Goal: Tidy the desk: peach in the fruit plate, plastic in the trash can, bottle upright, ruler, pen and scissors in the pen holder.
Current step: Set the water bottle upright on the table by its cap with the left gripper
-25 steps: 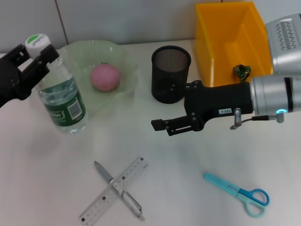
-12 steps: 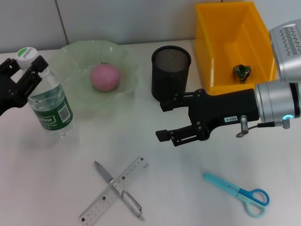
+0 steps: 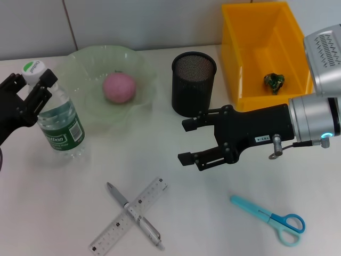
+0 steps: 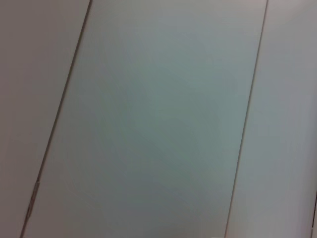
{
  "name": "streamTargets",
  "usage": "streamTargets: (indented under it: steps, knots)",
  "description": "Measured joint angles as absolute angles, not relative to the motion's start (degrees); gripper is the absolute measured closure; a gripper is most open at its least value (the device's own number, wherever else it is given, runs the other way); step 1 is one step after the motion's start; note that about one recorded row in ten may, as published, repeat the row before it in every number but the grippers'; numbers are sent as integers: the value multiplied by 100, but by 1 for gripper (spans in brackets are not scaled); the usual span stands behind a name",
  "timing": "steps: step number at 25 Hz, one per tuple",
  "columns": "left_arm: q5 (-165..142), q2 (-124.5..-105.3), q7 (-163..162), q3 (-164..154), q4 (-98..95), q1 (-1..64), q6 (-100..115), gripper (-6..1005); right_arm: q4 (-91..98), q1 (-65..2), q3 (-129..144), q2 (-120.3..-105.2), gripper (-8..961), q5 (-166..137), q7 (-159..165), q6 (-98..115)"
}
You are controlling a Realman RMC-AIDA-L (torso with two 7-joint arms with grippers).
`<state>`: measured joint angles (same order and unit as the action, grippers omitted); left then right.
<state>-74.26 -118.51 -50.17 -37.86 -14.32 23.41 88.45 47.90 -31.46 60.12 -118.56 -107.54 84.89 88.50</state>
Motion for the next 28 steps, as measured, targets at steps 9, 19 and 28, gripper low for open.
streamTargets:
  steps: [9,19,28]
  knots:
    - [-7397,-11867,-4640,-3740,-1124,2350,8781,455,4790,-3147,6012,-11856,137,-10767,8489,8849]
    - [-7342,-11880,-4585,-3735,-1034,2349,8647,443,4781,-3148,6011,-11857,138,-10767,8460,8843]
    - [-7288,-11883,-4145,-3629,-749,2401,8612,431,4757,-3153,6021,-11856,138,-10767,8456,8842]
